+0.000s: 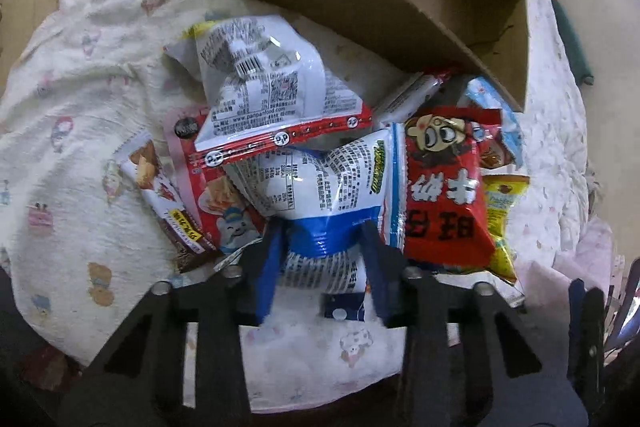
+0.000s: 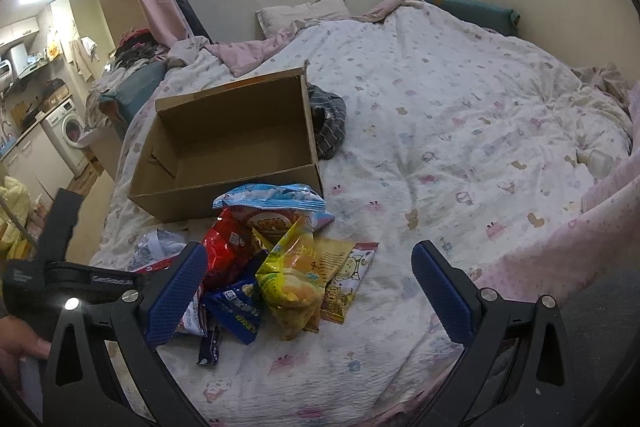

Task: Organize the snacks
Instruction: 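Grasp the white-blue chip bag with the left gripper and lift it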

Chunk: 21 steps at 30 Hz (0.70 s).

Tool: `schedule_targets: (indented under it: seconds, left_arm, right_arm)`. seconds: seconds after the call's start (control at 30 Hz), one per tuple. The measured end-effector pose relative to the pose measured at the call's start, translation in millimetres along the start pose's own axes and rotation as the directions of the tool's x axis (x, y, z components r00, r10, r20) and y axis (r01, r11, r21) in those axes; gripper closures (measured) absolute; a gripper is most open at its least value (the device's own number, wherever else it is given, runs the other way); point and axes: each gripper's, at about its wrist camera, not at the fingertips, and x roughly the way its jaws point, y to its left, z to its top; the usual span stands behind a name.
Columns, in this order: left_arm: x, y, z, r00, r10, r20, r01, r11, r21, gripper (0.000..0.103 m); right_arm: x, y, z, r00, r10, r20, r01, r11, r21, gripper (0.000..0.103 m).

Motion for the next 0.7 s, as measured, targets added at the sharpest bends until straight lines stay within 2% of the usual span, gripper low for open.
schedule_targets:
  seconds: [0.13,0.23,0.37,0.47,0.57,0.6,0.67,0.7]
  left_arm:
    - [-18,-2,-8,1.000,0.005,0.027,-0.007,0.999,0.041,0.087]
    - [-26,-2,-10,0.999,0.003,0.043,-0.006,0.998,0.060,0.093]
    - [-27,-1,-6,0.998,0.016,0.053,-0.020,0.998,0.057,0.094]
    - [-28,18,-6,0.998,0.042,0.039,-0.044,0.998,0.051,0.094]
    - [-28,24,-6,0.993,0.106,0.043,-0.108,0.993,0.052,0.093]
    - [-26,26,-4,0.995,0.098,0.032,-0.099,0.994,0.047,0.089]
    - [-20,27,0,0.994,0.111,-0.005,-0.111,0.993,0.029,0.056]
    - [-19,28,1,0.992,0.128,-0.008,-0.128,0.992,0.021,0.032]
  right_arm:
    - [2,-4,1,1.000,0.005,-0.011,-0.005,1.000,0.022,0.000]
    - [3,-7,2,1.000,0.006,-0.015,-0.006,0.999,0.039,0.000]
    - [5,-14,3,1.000,0.001,-0.024,0.001,0.998,0.067,0.000]
    - [5,-17,2,1.000,-0.001,-0.029,0.003,0.997,0.076,0.000]
    - [4,-16,2,1.000,-0.002,-0.024,0.004,0.998,0.070,0.000]
    - [4,-15,2,1.000,-0.003,-0.024,0.004,0.998,0.067,0.000]
    - [5,-14,3,1.000,-0.002,-0.027,0.004,0.998,0.060,0.000]
    - [6,-14,3,1.000,-0.001,-0.029,0.003,0.998,0.058,0.000]
